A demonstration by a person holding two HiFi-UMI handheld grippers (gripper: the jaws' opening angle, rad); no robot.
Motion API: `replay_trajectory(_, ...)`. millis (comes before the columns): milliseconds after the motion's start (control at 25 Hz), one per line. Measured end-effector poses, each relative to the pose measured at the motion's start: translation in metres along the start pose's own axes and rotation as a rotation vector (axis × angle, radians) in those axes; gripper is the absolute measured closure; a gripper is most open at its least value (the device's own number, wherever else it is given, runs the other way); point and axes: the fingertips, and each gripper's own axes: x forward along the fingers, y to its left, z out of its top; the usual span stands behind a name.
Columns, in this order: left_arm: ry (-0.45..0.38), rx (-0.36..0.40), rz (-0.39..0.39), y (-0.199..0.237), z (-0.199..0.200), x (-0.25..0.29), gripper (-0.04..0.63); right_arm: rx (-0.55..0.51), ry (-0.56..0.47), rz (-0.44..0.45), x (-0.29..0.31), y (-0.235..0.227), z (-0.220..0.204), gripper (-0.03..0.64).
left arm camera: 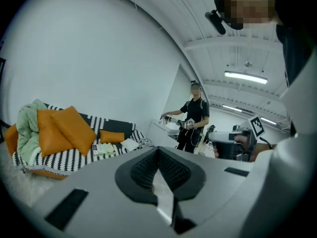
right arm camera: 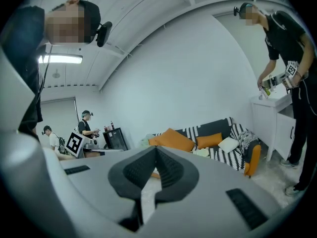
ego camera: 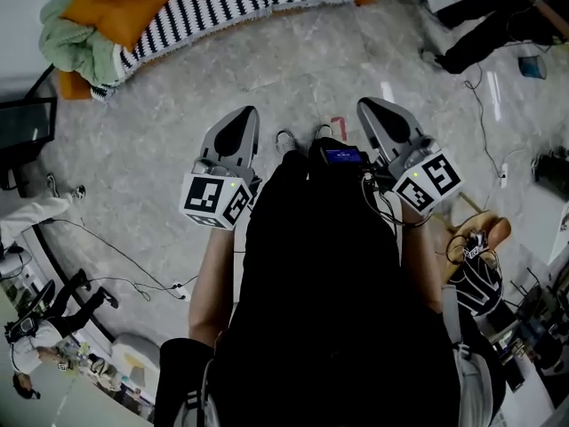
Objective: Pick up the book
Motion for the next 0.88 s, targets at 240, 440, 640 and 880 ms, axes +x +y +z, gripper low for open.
replay_trajectory(240,0.005,-0.021,0.007,0.007,-0.005,0.004,0.581,0.009,0.011,-0.002,0.004,-0.004,-0.003,0.6)
replay_trajectory(440,0.003,-0.037,0.026,0.01,-0.006,0.014,0.581,0.003,0.017,0.004,0.011,-0.019,0.002,0.6)
replay_trajectory(640,0.001,-0.031,0.043,0.023,0.009,0.035,0.581,-0.009,0.004,0.024,0.034,-0.04,0.018,0.6)
replay_trajectory(880,-0.003,-0.016,0.054,0.035,0.035,0.079,0.581,-0.007,-0.012,0.043,0.059,-0.079,0.043,0.6)
